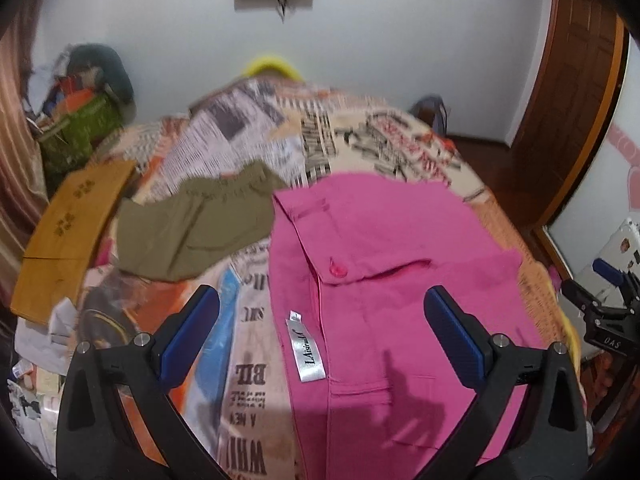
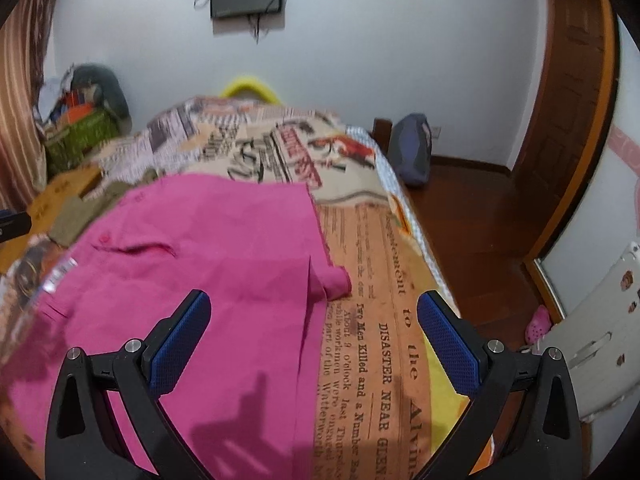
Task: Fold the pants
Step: 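Grasp the pink trousers' waistband with the left gripper while the right gripper grasps the leg edge, then lift the pink trousers off the bed with both grippers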
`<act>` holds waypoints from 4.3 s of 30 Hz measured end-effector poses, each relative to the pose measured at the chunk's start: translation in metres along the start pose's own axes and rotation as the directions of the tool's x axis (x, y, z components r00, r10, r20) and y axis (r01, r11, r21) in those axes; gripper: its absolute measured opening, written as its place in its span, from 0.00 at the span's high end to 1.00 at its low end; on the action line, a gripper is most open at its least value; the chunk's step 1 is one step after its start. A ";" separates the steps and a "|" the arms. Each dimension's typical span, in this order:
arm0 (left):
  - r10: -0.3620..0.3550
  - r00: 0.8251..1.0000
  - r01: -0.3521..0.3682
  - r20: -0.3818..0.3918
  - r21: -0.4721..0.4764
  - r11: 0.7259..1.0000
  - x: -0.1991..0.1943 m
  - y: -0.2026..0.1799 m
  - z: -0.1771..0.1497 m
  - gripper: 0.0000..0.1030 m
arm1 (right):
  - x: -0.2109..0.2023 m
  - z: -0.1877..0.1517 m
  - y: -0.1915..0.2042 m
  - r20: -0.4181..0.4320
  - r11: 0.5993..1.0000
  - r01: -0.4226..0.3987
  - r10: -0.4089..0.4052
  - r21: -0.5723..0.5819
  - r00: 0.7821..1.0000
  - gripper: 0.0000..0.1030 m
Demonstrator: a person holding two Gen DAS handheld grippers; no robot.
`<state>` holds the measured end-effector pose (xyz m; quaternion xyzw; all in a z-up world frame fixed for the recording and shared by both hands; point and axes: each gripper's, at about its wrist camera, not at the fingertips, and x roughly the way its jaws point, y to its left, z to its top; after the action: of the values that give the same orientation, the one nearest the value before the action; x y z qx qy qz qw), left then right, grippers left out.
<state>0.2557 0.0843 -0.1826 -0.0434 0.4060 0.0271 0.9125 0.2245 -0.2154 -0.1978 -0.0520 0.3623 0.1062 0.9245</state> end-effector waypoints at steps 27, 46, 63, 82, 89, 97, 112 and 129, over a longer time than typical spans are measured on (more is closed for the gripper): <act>-0.156 0.947 0.185 -0.282 0.078 0.980 0.086 0.000 -0.016 0.72 | 0.094 -0.008 -0.010 -0.241 0.943 -0.317 0.331 0.096 0.912 0.75; -0.064 0.961 0.122 -0.269 0.204 0.971 0.089 -0.012 -0.011 0.96 | 0.083 -0.020 -0.003 -0.270 0.965 -0.260 0.254 0.015 0.929 0.95; -0.081 0.976 0.105 -0.200 0.111 0.988 0.062 0.000 0.024 0.79 | 0.033 0.015 -0.027 -0.138 0.976 -0.215 0.218 0.037 0.966 0.61; -0.133 0.956 0.151 -0.263 0.049 0.987 0.137 0.005 0.031 0.66 | 0.143 0.027 -0.033 -0.263 0.982 -0.188 0.187 0.019 0.947 0.58; -0.096 0.967 0.124 -0.236 0.108 0.986 0.137 -0.010 0.033 0.93 | 0.142 0.025 -0.011 -0.246 0.975 -0.180 0.144 -0.130 0.958 0.89; -0.007 0.987 0.035 -0.160 0.177 0.984 0.121 -0.013 0.034 0.94 | 0.147 0.025 -0.006 -0.258 0.963 -0.165 0.107 -0.213 0.960 0.93; -0.031 0.985 0.050 -0.171 0.112 0.992 0.107 0.007 0.035 0.91 | 0.133 0.041 -0.016 -0.304 0.974 -0.194 0.151 -0.114 0.941 0.70; -0.007 0.990 0.021 -0.140 0.101 0.995 0.145 0.043 0.094 0.59 | 0.137 0.116 -0.029 -0.084 0.981 -0.194 0.192 -0.018 0.978 0.40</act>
<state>0.4180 0.1385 -0.2302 -0.0013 0.4695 -0.0030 0.8830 0.4056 -0.2021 -0.2059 -0.0331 0.4016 0.1979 0.8936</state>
